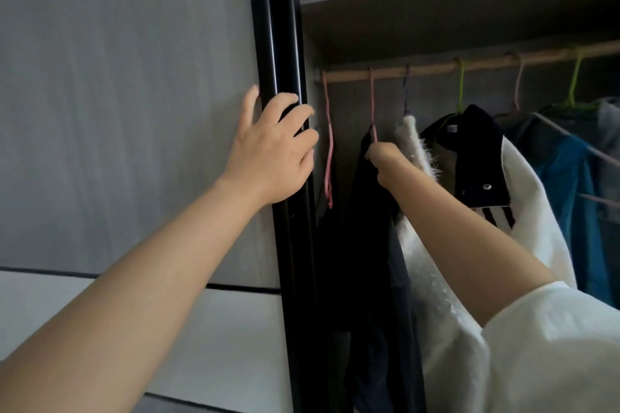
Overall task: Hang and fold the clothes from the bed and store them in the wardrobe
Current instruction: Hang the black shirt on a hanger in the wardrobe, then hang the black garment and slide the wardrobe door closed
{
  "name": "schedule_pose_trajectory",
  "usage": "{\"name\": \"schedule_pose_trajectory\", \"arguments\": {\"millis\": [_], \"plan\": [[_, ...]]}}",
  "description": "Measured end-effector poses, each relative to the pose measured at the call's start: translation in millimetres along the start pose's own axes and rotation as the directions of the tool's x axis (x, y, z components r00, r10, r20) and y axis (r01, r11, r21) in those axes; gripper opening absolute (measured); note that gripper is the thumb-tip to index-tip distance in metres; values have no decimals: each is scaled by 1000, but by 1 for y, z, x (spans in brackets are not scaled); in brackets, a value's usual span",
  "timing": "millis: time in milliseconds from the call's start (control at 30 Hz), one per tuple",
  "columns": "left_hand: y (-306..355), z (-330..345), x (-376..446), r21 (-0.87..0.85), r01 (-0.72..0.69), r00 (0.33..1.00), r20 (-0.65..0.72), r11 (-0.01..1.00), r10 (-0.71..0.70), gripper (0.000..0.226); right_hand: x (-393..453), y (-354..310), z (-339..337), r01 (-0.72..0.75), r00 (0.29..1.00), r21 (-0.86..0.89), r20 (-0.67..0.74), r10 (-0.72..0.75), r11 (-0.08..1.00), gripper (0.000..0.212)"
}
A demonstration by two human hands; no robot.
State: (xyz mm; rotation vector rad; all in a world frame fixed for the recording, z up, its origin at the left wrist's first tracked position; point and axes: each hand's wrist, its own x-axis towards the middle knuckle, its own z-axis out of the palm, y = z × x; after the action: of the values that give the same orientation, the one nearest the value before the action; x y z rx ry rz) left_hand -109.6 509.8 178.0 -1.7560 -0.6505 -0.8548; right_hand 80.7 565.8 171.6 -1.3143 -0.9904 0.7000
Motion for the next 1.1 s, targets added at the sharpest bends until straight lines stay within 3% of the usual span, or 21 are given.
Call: {"name": "schedule_pose_trajectory", "arguments": {"millis": [133,267,433,500,600,767,900,1100], "plan": [[-2,5,-4,-60,-22,997,-77,998,17,30,-11,7,-6,8,999,-179,-42,-15,984,36],[-2,5,-7,-108,-44,996,-78,993,36,34,-32,15,-22,66,987,-448,-102,-124,892,35],[3,4,-16,-121,-26,998,-62,992,18,38,-77,21,-43,117,990,-572,-2,-144,812,21],[14,-3,-19,-117,13,1000,-26,993,-16,31,-101,27,-57,121,989,-663,15,-148,739,30],[47,-10,-27,-119,25,996,92,993,-14,9,-135,34,-89,112,985,-843,23,-174,526,35],[157,-36,-8,-436,-67,939,276,897,205,17,-217,42,-182,-58,996,-939,-77,-43,340,31],[259,-73,25,-651,6,840,416,759,350,25,-281,50,-266,-149,983,-927,-178,-54,345,25],[439,-159,75,-815,-46,700,386,577,601,27,-396,65,-416,-463,880,-829,-471,55,315,29]]}}
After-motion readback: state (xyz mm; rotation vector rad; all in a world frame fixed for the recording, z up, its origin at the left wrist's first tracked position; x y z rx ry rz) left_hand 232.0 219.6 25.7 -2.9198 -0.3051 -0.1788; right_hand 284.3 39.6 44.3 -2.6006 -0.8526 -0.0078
